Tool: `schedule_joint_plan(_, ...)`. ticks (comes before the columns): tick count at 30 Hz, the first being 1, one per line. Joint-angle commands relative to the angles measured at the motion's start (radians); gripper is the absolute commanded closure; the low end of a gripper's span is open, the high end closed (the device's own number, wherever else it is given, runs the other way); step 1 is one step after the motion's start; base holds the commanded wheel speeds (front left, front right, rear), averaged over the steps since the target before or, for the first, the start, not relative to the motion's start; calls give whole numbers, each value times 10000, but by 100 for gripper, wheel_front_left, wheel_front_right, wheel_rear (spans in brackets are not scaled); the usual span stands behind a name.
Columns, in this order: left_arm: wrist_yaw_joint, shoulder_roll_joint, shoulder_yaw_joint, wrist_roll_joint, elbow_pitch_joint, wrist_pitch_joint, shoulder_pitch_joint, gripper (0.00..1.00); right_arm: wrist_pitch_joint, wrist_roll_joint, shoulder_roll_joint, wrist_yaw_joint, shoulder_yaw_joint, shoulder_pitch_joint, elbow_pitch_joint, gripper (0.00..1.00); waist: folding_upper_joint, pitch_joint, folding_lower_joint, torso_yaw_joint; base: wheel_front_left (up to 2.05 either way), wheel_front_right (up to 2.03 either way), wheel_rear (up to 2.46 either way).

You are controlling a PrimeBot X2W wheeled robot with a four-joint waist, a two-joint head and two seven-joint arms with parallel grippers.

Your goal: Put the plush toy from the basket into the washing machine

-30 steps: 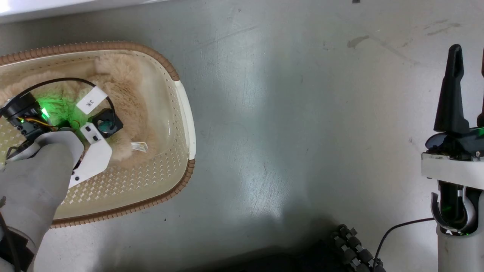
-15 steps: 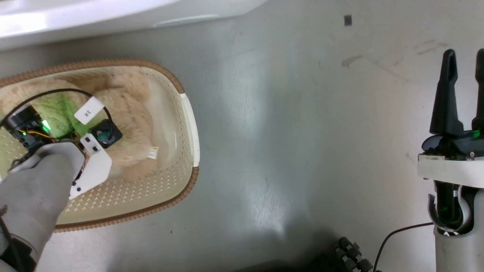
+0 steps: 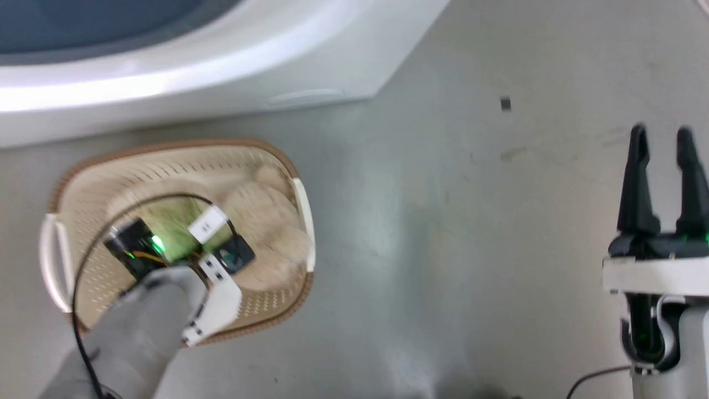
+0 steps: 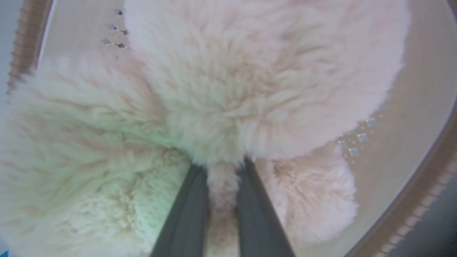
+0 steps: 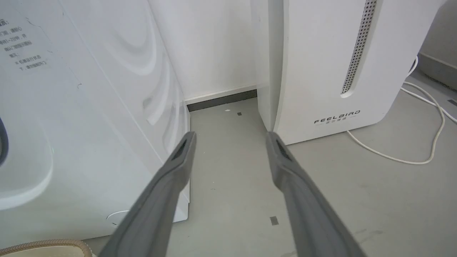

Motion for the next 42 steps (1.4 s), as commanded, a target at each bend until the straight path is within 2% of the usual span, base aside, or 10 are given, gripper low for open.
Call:
schedule_joint_plan(1,71,-31,-1,-97,-4,-87,155,100,-44,-73,-2,-9,-39,154,73,0,0,-622,0,343,0,0,0)
schedule_joint_plan(15,419,-1001,551,-1107,-49,-1098,1420,100,-44,-608,-2,-9,-248,1475,702,0,0,-3284,0,1350,0,0,0)
schedule_joint_plan(22,796,-1201,1064,-1653,-727,-1273,1846,100,-44,-743,-2,-9,-349,2054,821,0,0,-4181,0,1786,0,0,0)
schedule_joint_plan(37,2377,-246,3147,-1960,-5377,-1283,3339,100,-44,-906,-2,-9,-517,2642,848,0,0,-5049,0,2467,0,0,0)
schedule_joint_plan(42,2690,32,4158,-2002,-6475,-1283,3547,100,-44,-918,-2,-9,-491,2558,819,0,0,-4937,0,2499,0,0,0)
